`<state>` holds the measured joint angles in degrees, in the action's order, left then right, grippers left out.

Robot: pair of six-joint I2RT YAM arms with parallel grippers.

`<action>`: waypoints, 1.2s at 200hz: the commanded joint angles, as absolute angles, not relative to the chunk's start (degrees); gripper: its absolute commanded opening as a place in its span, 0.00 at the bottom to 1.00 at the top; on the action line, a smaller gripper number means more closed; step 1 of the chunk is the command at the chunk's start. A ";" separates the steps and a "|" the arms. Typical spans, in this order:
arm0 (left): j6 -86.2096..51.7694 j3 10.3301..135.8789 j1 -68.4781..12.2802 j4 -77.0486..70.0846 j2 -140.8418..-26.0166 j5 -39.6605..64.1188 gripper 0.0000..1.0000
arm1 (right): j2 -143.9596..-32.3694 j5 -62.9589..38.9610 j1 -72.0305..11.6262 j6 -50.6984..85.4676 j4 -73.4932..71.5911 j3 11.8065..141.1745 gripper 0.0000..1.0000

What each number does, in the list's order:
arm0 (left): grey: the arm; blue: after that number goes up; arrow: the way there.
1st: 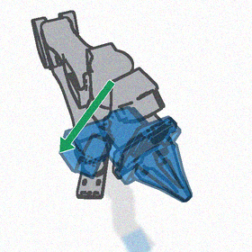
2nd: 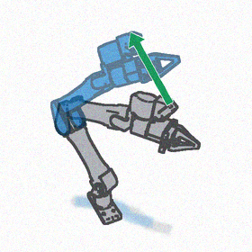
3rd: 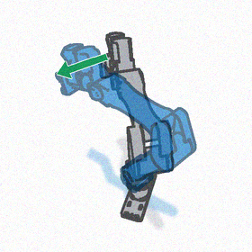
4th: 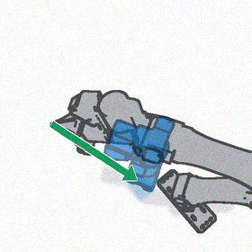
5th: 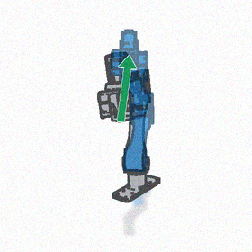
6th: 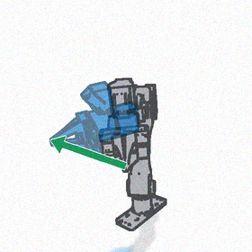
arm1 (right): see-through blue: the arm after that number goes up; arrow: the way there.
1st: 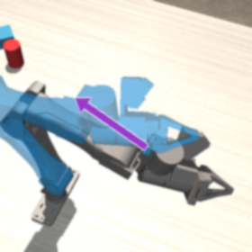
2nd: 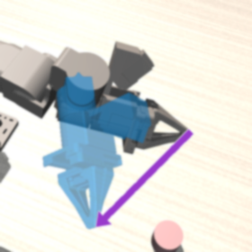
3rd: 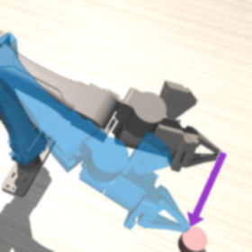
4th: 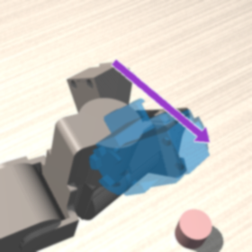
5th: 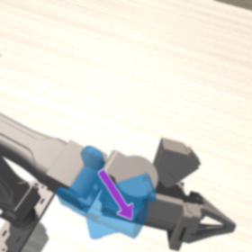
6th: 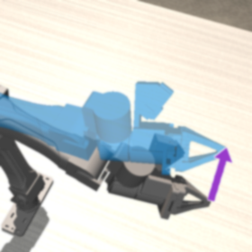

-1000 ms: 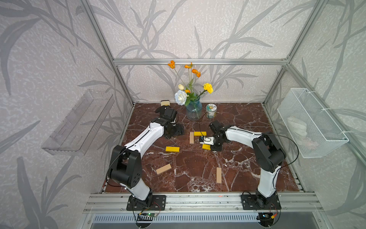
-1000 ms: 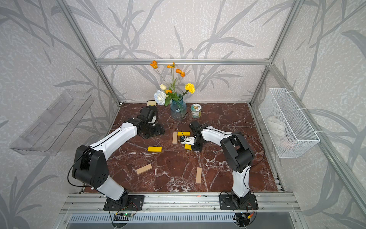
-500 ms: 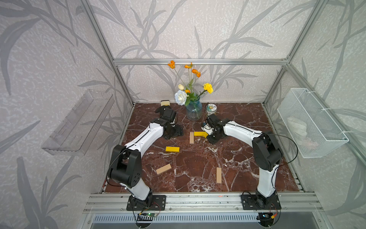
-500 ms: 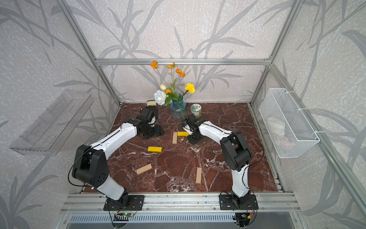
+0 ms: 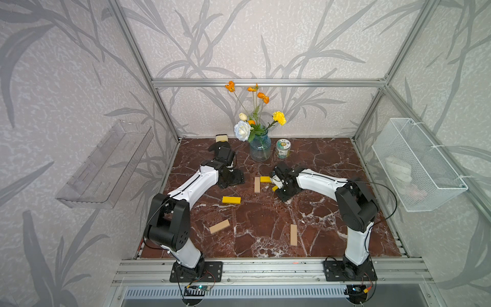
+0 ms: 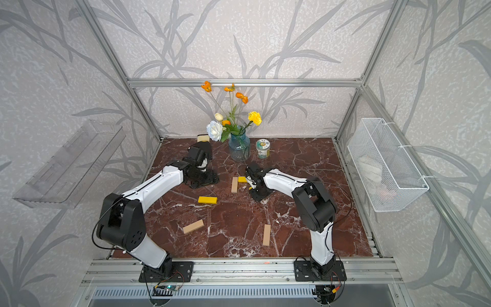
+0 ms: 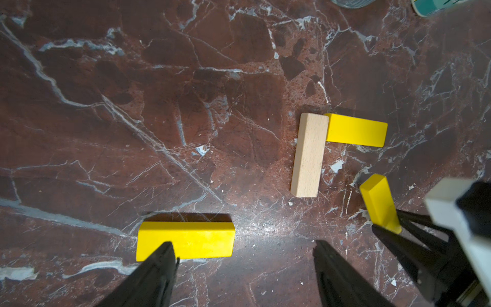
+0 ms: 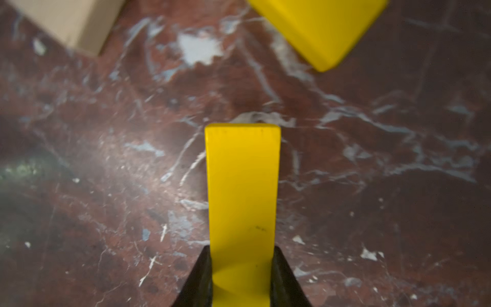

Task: Assemble the number 6 with building blocks
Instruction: Assemble the building block at the center of the board.

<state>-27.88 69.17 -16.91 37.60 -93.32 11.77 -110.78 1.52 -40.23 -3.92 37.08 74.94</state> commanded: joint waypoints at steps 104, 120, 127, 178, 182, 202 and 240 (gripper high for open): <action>-26.39 62.97 -13.76 36.75 -88.20 13.17 0.83 | -113.96 -1.84 -41.40 -49.60 34.15 81.17 0.00; -26.19 62.68 -13.30 37.03 -87.82 13.37 0.83 | -116.28 -3.68 -41.13 -49.77 37.77 84.90 0.00; -26.04 62.50 -13.12 37.13 -87.57 13.35 0.83 | -117.26 -4.12 -41.05 -49.85 39.04 86.07 0.00; -25.84 60.72 -11.45 36.75 -86.50 13.91 0.83 | -117.81 -6.53 -39.96 -49.89 42.73 87.81 0.00; -25.82 60.67 -11.36 36.73 -86.50 13.89 0.83 | -117.58 -6.80 -39.81 -49.86 42.76 87.72 0.00; -25.73 60.37 -10.91 36.33 -86.63 14.34 0.83 | -117.11 -7.17 -39.22 -49.79 42.91 87.45 0.00; -25.81 60.81 -10.55 36.00 -87.54 14.89 0.83 | -118.54 -6.50 -38.09 -49.99 43.75 88.65 0.00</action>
<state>-26.57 60.88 -10.92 36.32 -88.05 14.00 -117.95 -5.63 -38.89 -49.56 41.23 86.74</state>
